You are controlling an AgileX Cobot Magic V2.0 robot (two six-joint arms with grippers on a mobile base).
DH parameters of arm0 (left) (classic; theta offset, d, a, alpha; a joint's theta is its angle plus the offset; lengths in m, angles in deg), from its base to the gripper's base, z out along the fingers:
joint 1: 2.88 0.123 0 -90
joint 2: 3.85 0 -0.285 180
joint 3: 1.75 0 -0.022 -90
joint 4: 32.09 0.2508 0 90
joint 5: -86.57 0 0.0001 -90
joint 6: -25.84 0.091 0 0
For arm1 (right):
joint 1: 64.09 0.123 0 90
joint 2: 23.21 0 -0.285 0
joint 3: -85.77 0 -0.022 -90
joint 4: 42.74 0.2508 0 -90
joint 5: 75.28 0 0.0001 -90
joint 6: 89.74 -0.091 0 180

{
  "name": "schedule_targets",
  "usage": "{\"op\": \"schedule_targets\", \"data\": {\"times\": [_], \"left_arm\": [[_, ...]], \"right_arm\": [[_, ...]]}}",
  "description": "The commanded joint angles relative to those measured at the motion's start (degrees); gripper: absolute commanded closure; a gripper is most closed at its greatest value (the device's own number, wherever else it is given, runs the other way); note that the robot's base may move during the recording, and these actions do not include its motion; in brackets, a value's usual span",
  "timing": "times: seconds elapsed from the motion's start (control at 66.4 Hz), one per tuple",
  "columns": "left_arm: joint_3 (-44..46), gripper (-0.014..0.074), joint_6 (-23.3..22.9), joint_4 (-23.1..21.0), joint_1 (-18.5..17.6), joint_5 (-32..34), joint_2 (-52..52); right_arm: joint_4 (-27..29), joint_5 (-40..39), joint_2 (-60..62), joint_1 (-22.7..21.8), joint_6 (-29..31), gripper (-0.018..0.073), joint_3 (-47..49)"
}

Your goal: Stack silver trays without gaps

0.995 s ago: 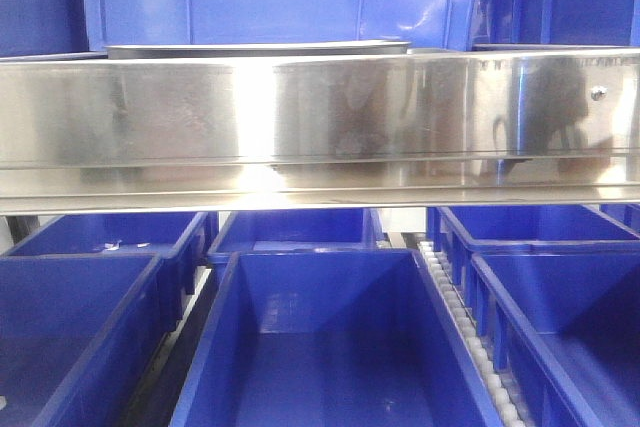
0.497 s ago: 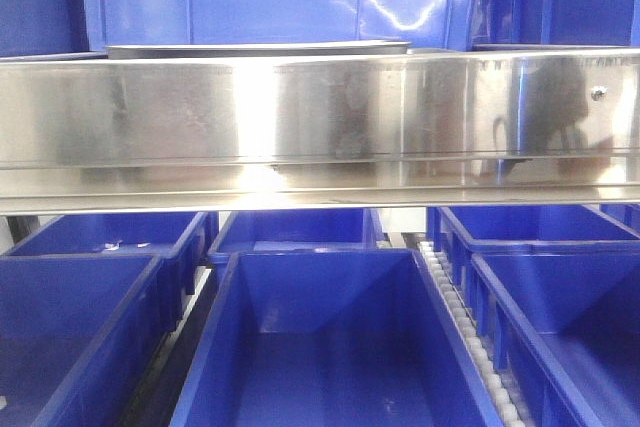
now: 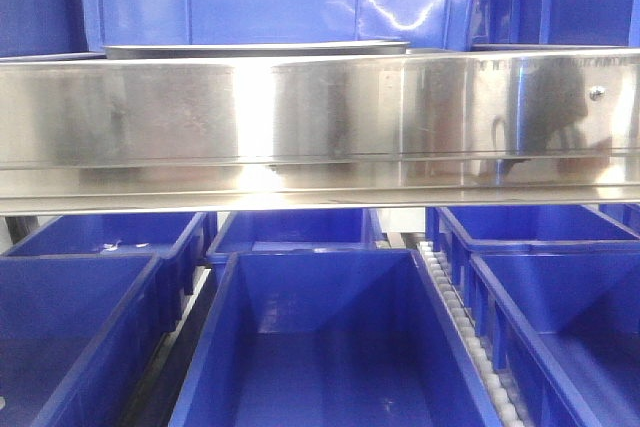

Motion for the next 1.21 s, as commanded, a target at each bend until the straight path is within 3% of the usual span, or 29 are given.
{"op": "schedule_targets", "data": {"times": [0.0,0.181,0.332,0.422,1.191], "left_arm": [[-2.51,0.0603,3.49,-2.95,0.25,2.99,-1.17],[-6.11,0.0603,3.49,-4.18,0.25,1.31,-6.5],[-6.11,0.0603,3.21,-4.41,0.25,-5.12,-6.5],[-6.11,0.0603,0.81,-4.3,0.25,-6.49,-6.5],[-6.11,0.0603,-0.63,-2.95,0.25,-4.66,-6.5]], "right_arm": [[0.09,-1.23,0.25,-0.3,0.21,0.0574,0.03],[0.09,-1.23,0.25,-0.3,0.21,0.0574,0.03],[0.09,-1.23,0.25,-0.3,0.21,0.0574,0.03],[0.09,-1.23,0.25,-0.3,0.21,0.0574,0.03],[0.09,-1.23,0.25,-0.3,0.21,0.0574,0.03]]}}
